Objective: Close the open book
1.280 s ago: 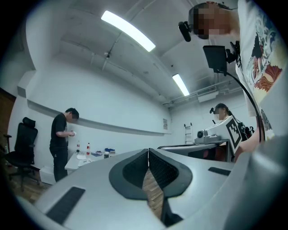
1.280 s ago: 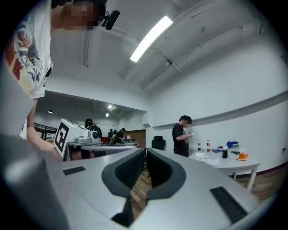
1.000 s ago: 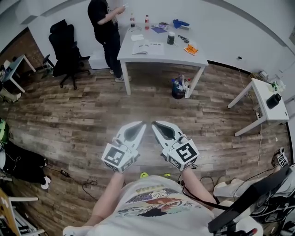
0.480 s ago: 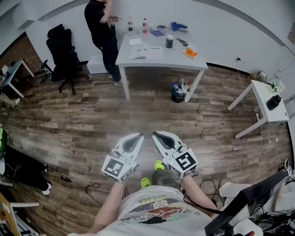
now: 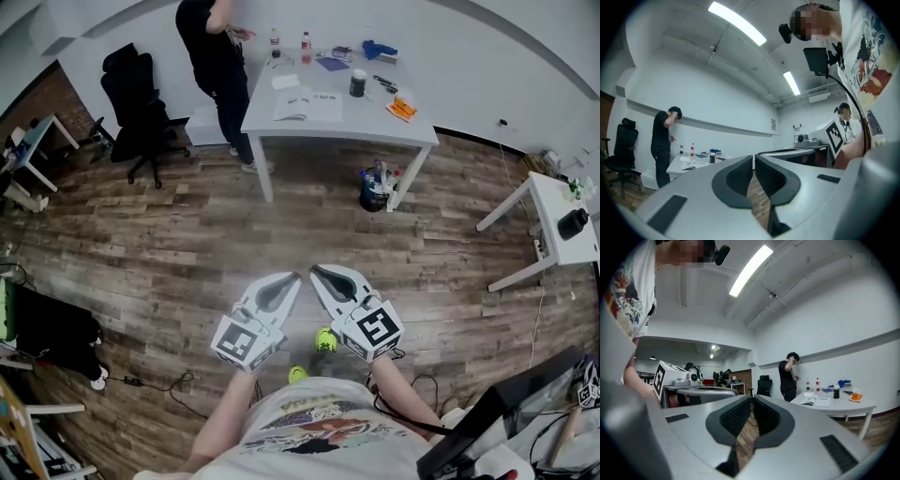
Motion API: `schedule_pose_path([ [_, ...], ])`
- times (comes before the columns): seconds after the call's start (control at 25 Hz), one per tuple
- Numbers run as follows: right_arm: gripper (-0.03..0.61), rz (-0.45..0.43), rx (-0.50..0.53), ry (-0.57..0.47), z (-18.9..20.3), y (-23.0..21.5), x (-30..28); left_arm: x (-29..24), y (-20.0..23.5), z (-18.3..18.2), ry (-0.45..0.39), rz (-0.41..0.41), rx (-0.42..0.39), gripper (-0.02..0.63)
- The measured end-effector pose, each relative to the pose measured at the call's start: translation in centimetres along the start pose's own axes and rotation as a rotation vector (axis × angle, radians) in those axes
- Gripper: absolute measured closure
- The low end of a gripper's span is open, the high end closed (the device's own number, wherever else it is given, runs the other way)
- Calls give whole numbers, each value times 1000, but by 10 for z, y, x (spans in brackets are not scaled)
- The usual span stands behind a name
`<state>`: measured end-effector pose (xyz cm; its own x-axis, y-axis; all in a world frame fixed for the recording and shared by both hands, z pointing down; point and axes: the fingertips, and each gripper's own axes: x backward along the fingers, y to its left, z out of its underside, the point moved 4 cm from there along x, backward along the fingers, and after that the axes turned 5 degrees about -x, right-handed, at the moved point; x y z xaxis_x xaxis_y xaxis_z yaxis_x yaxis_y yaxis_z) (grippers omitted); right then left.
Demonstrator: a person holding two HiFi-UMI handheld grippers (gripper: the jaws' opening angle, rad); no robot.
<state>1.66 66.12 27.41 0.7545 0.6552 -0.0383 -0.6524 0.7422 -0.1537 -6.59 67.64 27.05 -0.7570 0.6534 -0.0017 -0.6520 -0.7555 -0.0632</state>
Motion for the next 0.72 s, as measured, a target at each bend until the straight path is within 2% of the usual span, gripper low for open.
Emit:
schedule_pose_path([
  [0.28,555,-22,-17,0,-7,-71,-23,-61,34,6,14,-21,-5,600],
  [0.72,555,-105,7,17,-25,-165,-64,-142,85,11,23,-109,-15,600],
])
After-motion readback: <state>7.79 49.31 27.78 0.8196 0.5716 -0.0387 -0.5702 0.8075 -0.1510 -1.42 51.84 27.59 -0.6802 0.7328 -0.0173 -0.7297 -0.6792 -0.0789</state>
